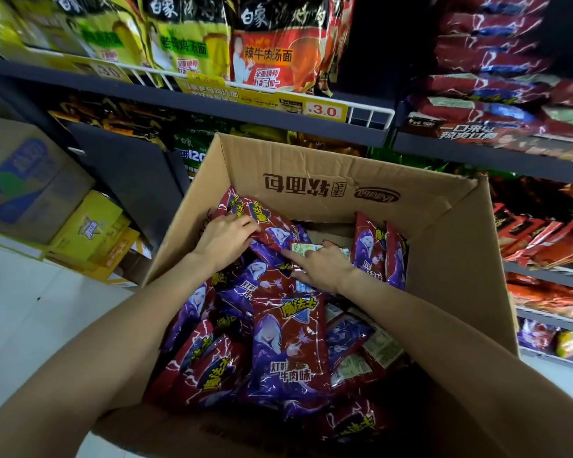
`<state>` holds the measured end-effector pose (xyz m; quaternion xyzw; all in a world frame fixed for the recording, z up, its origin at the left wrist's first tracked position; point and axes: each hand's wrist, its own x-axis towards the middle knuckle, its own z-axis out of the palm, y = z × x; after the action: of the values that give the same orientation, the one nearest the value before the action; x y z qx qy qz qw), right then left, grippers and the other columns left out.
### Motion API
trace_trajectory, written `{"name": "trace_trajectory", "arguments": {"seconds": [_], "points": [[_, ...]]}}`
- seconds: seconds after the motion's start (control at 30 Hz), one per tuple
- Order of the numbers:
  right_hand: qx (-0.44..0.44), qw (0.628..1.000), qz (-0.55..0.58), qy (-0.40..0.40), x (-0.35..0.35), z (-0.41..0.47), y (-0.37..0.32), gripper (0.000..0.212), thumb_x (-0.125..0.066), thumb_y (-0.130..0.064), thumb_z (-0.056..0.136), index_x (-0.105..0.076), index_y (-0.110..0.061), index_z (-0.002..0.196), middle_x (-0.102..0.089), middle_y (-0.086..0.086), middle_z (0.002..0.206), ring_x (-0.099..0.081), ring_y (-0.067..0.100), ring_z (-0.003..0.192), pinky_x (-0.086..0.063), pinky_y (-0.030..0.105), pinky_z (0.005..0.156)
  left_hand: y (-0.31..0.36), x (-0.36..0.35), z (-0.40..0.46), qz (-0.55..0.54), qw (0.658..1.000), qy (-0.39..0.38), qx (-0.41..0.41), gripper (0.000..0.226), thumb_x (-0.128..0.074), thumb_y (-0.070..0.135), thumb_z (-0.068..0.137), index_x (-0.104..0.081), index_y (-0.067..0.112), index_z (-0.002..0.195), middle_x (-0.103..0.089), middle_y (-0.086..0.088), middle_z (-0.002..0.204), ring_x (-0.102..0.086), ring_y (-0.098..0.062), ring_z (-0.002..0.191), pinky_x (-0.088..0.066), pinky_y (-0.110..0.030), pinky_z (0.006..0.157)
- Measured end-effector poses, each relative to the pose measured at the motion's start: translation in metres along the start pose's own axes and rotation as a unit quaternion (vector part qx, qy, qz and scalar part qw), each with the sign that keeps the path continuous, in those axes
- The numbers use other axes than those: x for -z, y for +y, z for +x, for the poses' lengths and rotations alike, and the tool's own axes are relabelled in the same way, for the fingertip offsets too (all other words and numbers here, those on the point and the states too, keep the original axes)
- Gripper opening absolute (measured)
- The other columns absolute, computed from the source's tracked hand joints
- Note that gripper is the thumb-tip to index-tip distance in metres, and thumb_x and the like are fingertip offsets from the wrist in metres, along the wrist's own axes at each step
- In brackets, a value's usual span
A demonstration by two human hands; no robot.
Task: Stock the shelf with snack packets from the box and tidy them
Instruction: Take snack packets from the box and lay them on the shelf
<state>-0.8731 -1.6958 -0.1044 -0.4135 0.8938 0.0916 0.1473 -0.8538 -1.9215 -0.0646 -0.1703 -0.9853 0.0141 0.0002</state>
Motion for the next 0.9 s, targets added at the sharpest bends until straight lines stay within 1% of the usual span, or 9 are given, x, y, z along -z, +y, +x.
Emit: {"name": "trace_trajectory", "arguments": {"seconds": [0.2,0.33,0.43,0.53,0.6,0.63,0.73,0.8,0.9], "points": [[0.003,1.0,-0.024,-0.001,0.004,0.007,-0.002,0.055,-0.018,-0.056,0.098,-0.04,-0.02,0.133,-0.067,0.007,0.091,-0.063,0.025,0.089,-0.045,0.04,0.086,-0.002,-0.008,-0.005,0.002,1.0,0.025,-0.002,0.025,-0.066,0.016,0.084,-0.067,0.015,0.109,-0.065,-0.002,0.112,-0.063,-0.025,0.096,-0.051,-0.037,0.082],[-0.033,0.999,-0.005,0.04,0.02,-0.008,0.005,0.063,-0.017,-0.061,0.096,-0.049,-0.016,0.124,-0.068,0.006,0.095,-0.064,0.023,0.092,-0.034,0.041,0.099,-0.004,-0.01,-0.004,-0.018,0.999,0.03,0.003,0.025,-0.066,0.018,0.086,-0.065,0.016,0.111,-0.065,-0.002,0.113,-0.062,-0.024,0.099,-0.05,-0.038,0.086],[-0.129,0.988,0.047,0.072,0.035,-0.036,0.018,0.08,-0.02,-0.073,0.088,-0.037,-0.015,0.141,-0.069,0.006,0.089,-0.065,0.022,0.09,-0.037,0.039,0.094,-0.006,-0.013,-0.002,-0.031,0.998,0.054,0.0,0.022,-0.066,0.02,0.085,-0.067,0.017,0.107,-0.067,-0.001,0.11,-0.062,-0.024,0.1,-0.048,-0.039,0.088],[-0.225,0.967,0.105,0.059,0.042,-0.062,0.031,0.093,-0.039,-0.077,0.08,-0.018,-0.019,0.15,-0.068,0.005,0.09,-0.065,0.025,0.09,-0.045,0.035,0.079,-0.002,-0.01,0.006,-0.026,0.993,0.111,-0.034,0.016,-0.072,0.024,0.081,-0.071,0.019,0.095,-0.069,0.0,0.098,-0.059,-0.025,0.097,-0.039,-0.038,0.086],[-0.254,0.959,0.124,0.037,0.041,-0.073,0.036,0.091,-0.057,-0.065,0.08,-0.016,-0.02,0.148,-0.065,0.005,0.102,-0.064,0.026,0.094,-0.047,0.036,0.075,0.006,-0.007,0.013,-0.04,0.987,0.13,-0.089,0.016,-0.075,0.026,0.077,-0.071,0.02,0.091,-0.068,0.002,0.096,-0.056,-0.024,0.102,-0.035,-0.04,0.092],[-0.262,0.954,0.141,0.027,0.038,-0.078,0.038,0.085,-0.063,-0.055,0.082,-0.019,-0.021,0.146,-0.063,0.006,0.109,-0.063,0.028,0.097,-0.049,0.037,0.077,0.01,-0.008,0.017,-0.05,0.986,0.107,-0.116,0.018,-0.075,0.028,0.077,-0.069,0.02,0.093,-0.067,0.002,0.101,-0.054,-0.024,0.109,-0.033,-0.042,0.098],[-0.263,0.94,0.216,0.018,0.028,-0.089,0.038,0.068,-0.067,-0.025,0.085,-0.025,-0.025,0.139,-0.056,0.008,0.121,-0.061,0.032,0.1,-0.052,0.044,0.078,0.017,-0.012,0.028,-0.057,0.99,-0.057,-0.117,0.038,-0.059,0.044,0.087,-0.057,0.025,0.121,-0.049,0.003,0.135,-0.037,-0.023,0.132,-0.018,-0.048,0.114],[-0.252,0.925,0.281,0.04,0.025,-0.094,0.038,0.063,-0.065,-0.012,0.085,-0.031,-0.028,0.137,-0.056,0.009,0.124,-0.062,0.03,0.098,-0.053,0.043,0.075,0.015,-0.011,0.032,-0.056,0.989,-0.114,-0.081,0.047,-0.054,0.044,0.091,-0.043,0.029,0.135,-0.038,0.004,0.144,-0.036,-0.022,0.132,-0.025,-0.043,0.112],[-0.252,0.904,0.331,0.098,0.036,-0.103,0.039,0.066,-0.062,-0.005,0.086,-0.032,-0.032,0.138,-0.063,0.006,0.092,-0.062,0.024,0.074,-0.054,0.041,0.065,0.009,-0.004,0.037,-0.113,0.988,-0.104,-0.032,0.046,-0.058,0.016,0.09,-0.046,0.03,0.132,-0.051,0.004,0.136,-0.049,-0.021,0.122,-0.044,-0.035,0.094]]}}
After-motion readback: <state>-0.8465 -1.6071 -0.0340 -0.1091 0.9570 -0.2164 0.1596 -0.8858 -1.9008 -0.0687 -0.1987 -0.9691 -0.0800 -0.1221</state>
